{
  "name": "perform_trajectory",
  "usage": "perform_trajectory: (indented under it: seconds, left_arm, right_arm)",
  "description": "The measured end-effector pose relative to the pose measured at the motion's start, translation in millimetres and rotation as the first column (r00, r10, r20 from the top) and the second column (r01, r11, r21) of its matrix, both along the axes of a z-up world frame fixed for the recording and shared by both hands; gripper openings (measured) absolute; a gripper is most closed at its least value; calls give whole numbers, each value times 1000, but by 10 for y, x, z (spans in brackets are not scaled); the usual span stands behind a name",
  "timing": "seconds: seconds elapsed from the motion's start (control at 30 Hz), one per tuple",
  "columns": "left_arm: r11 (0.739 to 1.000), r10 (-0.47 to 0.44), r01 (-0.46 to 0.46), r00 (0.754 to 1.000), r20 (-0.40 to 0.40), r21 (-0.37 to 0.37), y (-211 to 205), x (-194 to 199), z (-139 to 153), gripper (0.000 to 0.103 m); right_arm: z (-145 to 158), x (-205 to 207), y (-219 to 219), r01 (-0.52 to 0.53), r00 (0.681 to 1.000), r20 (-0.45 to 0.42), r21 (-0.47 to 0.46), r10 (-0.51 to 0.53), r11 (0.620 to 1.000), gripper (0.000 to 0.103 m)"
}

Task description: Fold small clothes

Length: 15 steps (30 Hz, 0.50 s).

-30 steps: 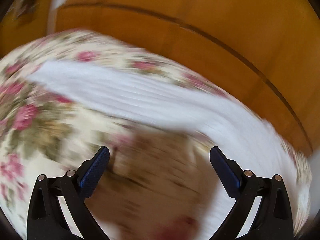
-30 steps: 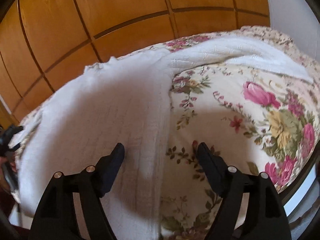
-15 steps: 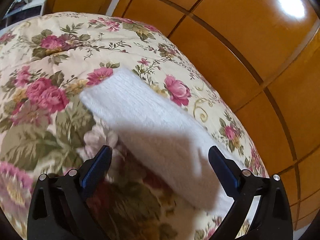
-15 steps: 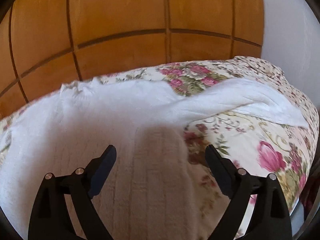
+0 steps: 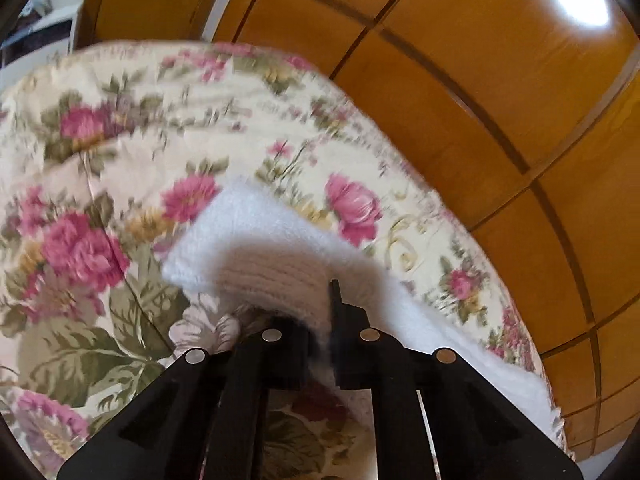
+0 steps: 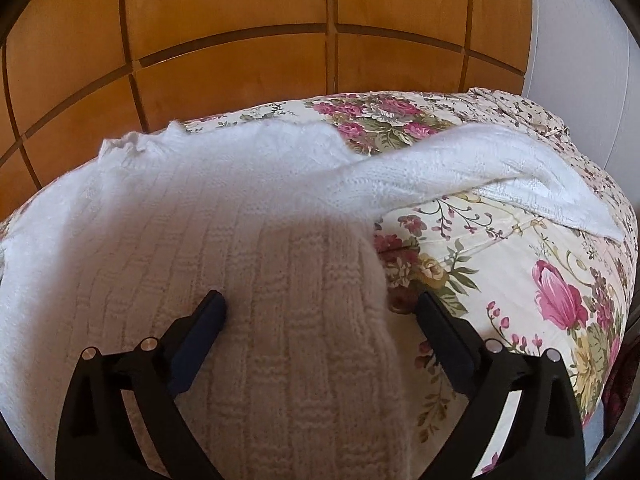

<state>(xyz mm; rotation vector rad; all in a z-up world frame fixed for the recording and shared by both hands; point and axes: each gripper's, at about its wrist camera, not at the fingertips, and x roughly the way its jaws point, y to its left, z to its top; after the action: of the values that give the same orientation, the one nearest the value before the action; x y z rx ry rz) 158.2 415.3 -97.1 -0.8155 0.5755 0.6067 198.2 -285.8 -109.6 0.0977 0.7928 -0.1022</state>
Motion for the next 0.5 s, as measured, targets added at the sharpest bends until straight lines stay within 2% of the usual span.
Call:
perform_trajectory:
  seconds: [0.2,0.27,0.43,0.47,0.5]
  left_arm:
    - [984,-46,38,998,40,173,-423,144,475,6]
    - [968,-108,87,991,76,237,-707,227,682,6]
    - [911,-300,251,948,107,328,-1436,526,1010,6]
    - [894,-337,285,936,102,345,-1593,594,1045,6]
    - [866,-388,330,918,87,376,-1814,682,1081,6]
  right_arm:
    - [-2,-14,6,4,1000,6,0,-4,1000,97]
    - [-4,-18,6,4,1000,8,1,-4,1000,97]
    - [-4,-25,3,5,1000,11,4,-5,1000,97]
    - [-4,-28,1,4,1000,12,7,-5,1000,97]
    - [-4,-33,-3,4,1000,13,10,-5,1000,97]
